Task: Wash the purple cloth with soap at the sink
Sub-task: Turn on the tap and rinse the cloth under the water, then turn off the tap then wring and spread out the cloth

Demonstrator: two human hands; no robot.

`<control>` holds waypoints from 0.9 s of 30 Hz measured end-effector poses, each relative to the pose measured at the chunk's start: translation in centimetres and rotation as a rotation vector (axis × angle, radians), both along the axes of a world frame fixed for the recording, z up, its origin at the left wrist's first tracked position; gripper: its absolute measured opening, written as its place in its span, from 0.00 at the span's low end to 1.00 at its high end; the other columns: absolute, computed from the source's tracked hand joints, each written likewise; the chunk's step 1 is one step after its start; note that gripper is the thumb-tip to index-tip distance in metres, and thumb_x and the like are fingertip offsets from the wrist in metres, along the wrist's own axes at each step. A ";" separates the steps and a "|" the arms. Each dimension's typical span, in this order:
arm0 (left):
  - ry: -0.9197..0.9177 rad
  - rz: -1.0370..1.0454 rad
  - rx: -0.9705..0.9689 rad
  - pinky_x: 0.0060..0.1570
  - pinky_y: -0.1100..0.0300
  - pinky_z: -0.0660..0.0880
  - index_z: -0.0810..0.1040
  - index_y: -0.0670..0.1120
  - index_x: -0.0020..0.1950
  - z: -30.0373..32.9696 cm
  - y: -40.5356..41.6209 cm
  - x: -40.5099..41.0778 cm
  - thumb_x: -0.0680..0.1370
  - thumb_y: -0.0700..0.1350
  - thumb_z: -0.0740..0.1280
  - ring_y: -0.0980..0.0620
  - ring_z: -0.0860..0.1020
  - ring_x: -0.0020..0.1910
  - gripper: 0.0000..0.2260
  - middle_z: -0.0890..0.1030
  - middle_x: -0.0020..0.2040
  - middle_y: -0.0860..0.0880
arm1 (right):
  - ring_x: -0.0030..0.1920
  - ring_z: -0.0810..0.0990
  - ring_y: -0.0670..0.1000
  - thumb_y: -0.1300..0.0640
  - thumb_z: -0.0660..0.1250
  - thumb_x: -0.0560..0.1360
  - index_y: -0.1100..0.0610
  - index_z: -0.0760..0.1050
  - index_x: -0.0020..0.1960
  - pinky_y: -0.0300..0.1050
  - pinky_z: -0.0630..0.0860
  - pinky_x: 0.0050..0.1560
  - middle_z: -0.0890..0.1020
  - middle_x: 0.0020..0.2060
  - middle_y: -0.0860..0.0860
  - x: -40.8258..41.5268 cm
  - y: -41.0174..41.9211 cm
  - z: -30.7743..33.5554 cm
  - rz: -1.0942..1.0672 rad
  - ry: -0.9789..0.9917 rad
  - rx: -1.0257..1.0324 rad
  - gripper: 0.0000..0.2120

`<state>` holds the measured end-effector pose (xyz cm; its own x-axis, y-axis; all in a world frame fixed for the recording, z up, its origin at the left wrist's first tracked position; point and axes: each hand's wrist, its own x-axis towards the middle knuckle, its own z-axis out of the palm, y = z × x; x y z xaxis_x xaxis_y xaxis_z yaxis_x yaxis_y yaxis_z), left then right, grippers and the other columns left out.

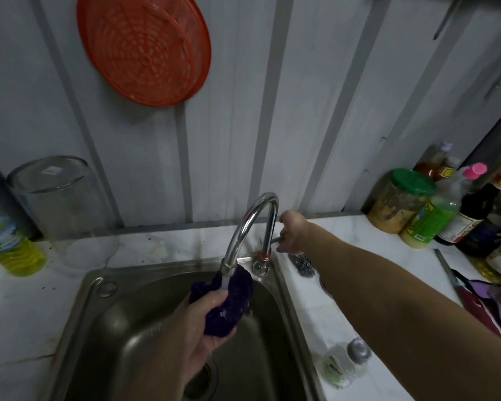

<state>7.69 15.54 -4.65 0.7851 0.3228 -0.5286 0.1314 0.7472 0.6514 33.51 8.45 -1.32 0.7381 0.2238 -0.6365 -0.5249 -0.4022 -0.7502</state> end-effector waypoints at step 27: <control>0.099 0.043 0.027 0.47 0.48 0.82 0.76 0.46 0.64 1.0 0.3 -0.1 0.75 0.41 0.74 0.39 0.82 0.58 0.18 0.85 0.58 0.41 | 0.41 0.77 0.56 0.32 0.54 0.73 0.58 0.76 0.49 0.52 0.77 0.42 0.77 0.42 0.56 -1.6 1.6 -0.2 0.154 -0.072 0.022 0.30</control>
